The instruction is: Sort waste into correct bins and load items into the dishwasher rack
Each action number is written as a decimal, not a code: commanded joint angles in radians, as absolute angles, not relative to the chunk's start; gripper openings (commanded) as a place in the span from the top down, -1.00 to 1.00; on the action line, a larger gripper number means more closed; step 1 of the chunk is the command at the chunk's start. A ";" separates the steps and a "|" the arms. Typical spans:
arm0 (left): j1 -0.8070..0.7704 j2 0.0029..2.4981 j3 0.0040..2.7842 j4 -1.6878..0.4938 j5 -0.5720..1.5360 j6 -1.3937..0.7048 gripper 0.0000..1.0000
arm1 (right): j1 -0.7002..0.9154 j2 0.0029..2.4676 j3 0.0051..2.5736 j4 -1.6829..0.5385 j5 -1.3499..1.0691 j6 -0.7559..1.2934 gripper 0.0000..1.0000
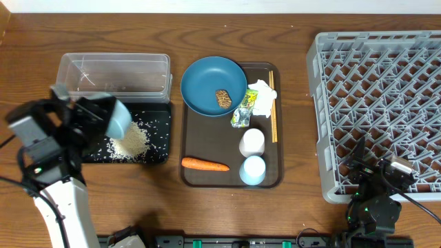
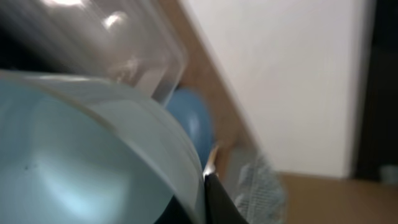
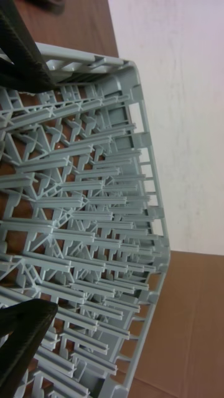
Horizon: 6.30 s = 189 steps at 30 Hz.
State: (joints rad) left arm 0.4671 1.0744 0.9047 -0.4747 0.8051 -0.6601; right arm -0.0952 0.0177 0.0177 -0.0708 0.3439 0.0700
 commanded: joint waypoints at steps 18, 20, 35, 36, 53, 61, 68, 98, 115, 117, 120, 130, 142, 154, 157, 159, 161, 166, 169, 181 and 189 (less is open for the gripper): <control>0.061 1.135 0.907 -0.514 0.245 -0.394 0.88 | -0.098 0.016 0.024 -0.086 0.332 0.066 -0.99; 0.061 1.157 0.907 -0.498 0.302 -0.400 0.88 | -0.098 0.016 0.024 -0.086 0.332 0.067 -0.98; 0.262 1.385 0.907 -0.093 1.009 -0.801 0.88 | -0.098 0.016 0.024 -0.086 0.332 0.067 -0.99; 0.282 1.394 0.907 -0.085 1.051 -0.807 0.88 | -0.098 0.016 0.024 -0.086 0.332 0.066 -0.98; 0.685 1.442 0.907 -0.062 1.494 -0.925 0.88 | -0.098 0.016 0.024 -0.086 0.332 0.067 -0.99; 0.714 1.459 0.907 -0.014 1.510 -0.948 0.88 | -0.098 0.016 0.024 -0.086 0.332 0.066 -0.98; 0.711 1.459 0.907 -0.013 1.546 -0.982 0.88 | -0.098 0.016 0.024 -0.086 0.332 0.066 -0.98; 0.554 1.452 0.905 0.166 1.566 -0.943 0.87 | -0.098 0.016 0.024 -0.086 0.332 0.067 -0.98; 0.315 1.192 0.905 0.202 1.241 -0.934 0.88 | -0.098 0.016 0.024 -0.086 0.332 0.067 -0.98; 0.292 1.179 0.905 0.134 1.168 -0.891 0.88 | -0.098 0.016 0.024 -0.086 0.332 0.067 -0.99; 0.252 1.165 0.906 -0.081 0.963 -0.769 0.88 | -0.098 0.016 0.024 -0.086 0.332 0.067 -0.98; -0.021 1.152 0.928 -0.463 0.480 -0.531 0.88 | -0.098 0.016 0.024 -0.086 0.332 0.066 -0.99; -0.331 1.173 0.928 -0.559 0.072 -0.532 0.88 | -0.098 0.016 0.024 -0.086 0.332 0.067 -0.99; -0.375 1.365 0.928 -0.558 0.006 -0.455 0.88 | -0.098 0.016 0.024 -0.086 0.332 0.067 -0.99; -0.413 1.411 0.928 -0.551 0.006 -0.429 0.88 | -0.098 0.016 0.024 -0.086 0.332 0.066 -0.99; -0.445 1.426 0.928 -0.538 0.006 -0.411 0.88 | -0.098 0.016 0.024 -0.086 0.332 0.067 -0.98; -0.485 1.427 0.928 -0.525 -0.014 -0.408 0.88 | -0.098 0.016 0.024 -0.086 0.332 0.067 -0.98; -0.585 1.426 0.928 -0.515 -0.127 -0.408 0.88 | -0.098 0.016 0.024 -0.086 0.332 0.066 -0.98; -0.616 1.436 0.926 -0.515 -0.163 -0.409 0.88 | -0.098 0.016 0.024 -0.086 0.332 0.067 -0.98; -0.637 1.555 0.926 -0.445 -0.109 -0.447 0.88 | -0.098 0.016 0.024 -0.086 0.332 0.066 -0.99; -0.686 1.567 0.926 -0.407 -0.109 -0.447 0.88 | -0.098 0.016 0.024 -0.086 0.332 0.066 -0.99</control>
State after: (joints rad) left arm -0.6765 1.5562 0.9077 -0.4103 -0.1074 -0.4416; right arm -0.0952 0.0177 0.0185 -0.0715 0.3397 0.0700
